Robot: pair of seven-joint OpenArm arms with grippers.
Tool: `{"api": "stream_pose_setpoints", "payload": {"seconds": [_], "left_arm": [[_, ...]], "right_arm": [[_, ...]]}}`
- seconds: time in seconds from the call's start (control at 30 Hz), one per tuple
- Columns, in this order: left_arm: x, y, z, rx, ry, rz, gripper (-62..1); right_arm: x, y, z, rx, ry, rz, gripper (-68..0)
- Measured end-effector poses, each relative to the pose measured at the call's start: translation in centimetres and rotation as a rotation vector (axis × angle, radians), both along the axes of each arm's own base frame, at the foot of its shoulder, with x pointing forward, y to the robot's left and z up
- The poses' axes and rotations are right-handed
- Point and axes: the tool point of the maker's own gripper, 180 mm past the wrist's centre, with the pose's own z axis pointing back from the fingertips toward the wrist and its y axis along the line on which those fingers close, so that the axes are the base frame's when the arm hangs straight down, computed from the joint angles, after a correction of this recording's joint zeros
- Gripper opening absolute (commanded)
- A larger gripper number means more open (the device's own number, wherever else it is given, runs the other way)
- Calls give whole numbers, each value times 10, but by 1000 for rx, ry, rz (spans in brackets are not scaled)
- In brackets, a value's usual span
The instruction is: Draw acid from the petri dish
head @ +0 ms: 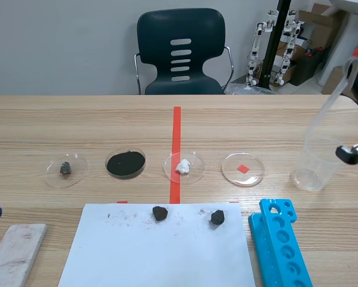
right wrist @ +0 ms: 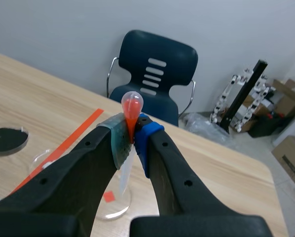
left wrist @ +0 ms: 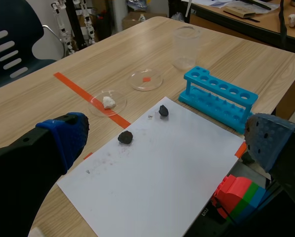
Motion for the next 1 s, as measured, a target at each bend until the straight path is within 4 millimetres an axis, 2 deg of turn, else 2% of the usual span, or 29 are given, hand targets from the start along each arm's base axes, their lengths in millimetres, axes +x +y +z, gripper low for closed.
{"api": "stream_pose_setpoints", "payload": {"seconds": [0.2,0.4,0.5,0.73,1.0], "left_arm": [[0,0,0,0,0,0,14],[0,0,0,0,0,0,14],[0,0,0,0,0,0,14],[0,0,0,0,0,0,14],[0,0,0,0,0,0,14]], "right_arm": [[19,-7,1,-8,-14,-26,-667],[34,-11,-22,20,28,-28,-667],[38,-6,-26,28,36,-1,-667],[50,4,-21,48,8,25,-667],[67,17,-51,48,67,57,-667]]}}
